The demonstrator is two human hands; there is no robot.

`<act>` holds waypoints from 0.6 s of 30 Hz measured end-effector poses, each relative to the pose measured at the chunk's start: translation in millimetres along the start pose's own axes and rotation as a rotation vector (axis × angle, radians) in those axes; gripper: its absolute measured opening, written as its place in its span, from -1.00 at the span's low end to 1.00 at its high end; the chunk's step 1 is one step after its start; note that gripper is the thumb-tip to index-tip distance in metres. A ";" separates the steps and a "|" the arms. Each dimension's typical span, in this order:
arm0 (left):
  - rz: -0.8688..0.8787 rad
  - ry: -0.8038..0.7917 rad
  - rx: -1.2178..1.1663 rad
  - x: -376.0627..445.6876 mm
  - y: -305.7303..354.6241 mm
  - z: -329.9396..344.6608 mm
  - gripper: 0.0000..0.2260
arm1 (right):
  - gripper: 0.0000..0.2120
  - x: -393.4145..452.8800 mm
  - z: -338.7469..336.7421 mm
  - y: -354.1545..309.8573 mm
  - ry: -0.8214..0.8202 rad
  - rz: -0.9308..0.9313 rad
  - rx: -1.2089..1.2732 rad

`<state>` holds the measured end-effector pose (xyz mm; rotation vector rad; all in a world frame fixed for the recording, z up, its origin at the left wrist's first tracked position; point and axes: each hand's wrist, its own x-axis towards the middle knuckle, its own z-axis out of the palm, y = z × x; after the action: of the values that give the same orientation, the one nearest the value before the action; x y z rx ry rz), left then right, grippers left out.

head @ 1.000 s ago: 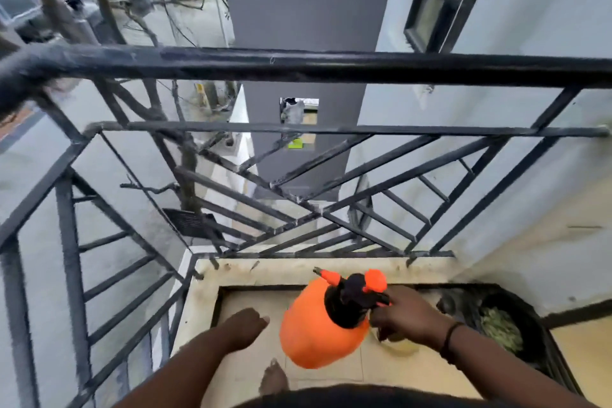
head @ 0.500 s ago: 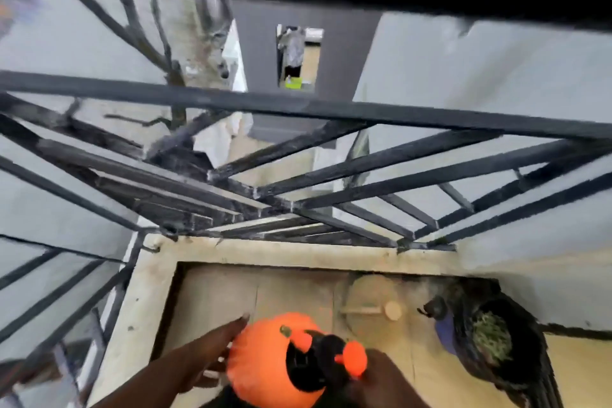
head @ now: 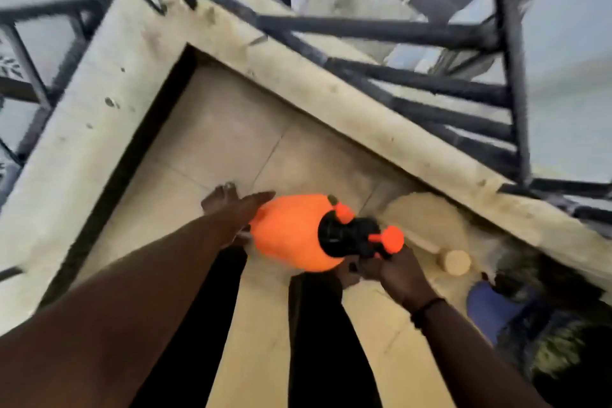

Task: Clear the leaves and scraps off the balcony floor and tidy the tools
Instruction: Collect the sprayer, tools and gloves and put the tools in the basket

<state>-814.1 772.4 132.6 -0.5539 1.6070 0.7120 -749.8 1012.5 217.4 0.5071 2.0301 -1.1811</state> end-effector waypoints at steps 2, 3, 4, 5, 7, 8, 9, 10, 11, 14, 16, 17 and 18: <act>-0.018 0.157 -0.120 49.0 -21.4 -14.1 -0.39 | -0.88 29.6 -6.2 8.9 0.028 0.089 -0.034; -0.008 0.128 -0.127 55.8 -15.9 -20.2 -0.47 | -0.92 43.8 -11.5 13.7 0.039 0.096 -0.091; -0.028 0.017 -0.292 54.2 -4.6 -19.9 -0.55 | -0.90 54.4 -16.7 16.1 0.043 0.081 -0.162; 0.028 0.001 -0.337 41.6 13.1 -18.9 -0.60 | -0.88 63.1 -19.8 14.7 0.033 0.077 -0.260; 0.035 -0.061 -0.323 40.2 40.0 -9.1 -0.66 | -0.82 81.7 -29.2 17.5 0.047 0.028 -0.353; 0.040 -0.105 -0.331 45.3 52.4 -2.8 -0.68 | -0.76 90.5 -34.5 19.5 0.054 0.003 -0.371; 0.032 -0.127 -0.357 46.7 62.3 2.0 -0.70 | -0.69 97.3 -38.7 19.2 0.069 0.001 -0.384; 0.052 -0.166 -0.363 48.8 75.1 4.6 -0.73 | -0.65 103.4 -44.0 20.9 0.080 -0.011 -0.393; 0.067 -0.190 -0.384 45.9 86.8 11.2 -0.76 | -0.66 106.9 -48.3 22.2 0.101 -0.015 -0.410; 0.178 -0.138 -0.309 18.6 113.2 24.7 -0.78 | -0.62 108.0 -60.4 23.4 0.132 -0.021 -0.442; 0.124 -0.162 -0.396 38.3 115.4 29.3 -0.57 | -0.55 104.5 -65.0 22.5 0.131 -0.062 -0.510; 0.101 -0.202 -0.418 41.1 115.5 27.7 -0.51 | -0.54 102.0 -65.9 22.7 0.141 -0.049 -0.528; 0.095 -0.237 -0.442 42.9 116.5 25.6 -0.47 | -0.56 100.9 -67.5 25.0 0.151 -0.036 -0.522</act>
<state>-885.1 873.5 104.3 -0.6846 1.2631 1.1734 -826.7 1081.2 148.9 0.3050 2.3711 -0.6012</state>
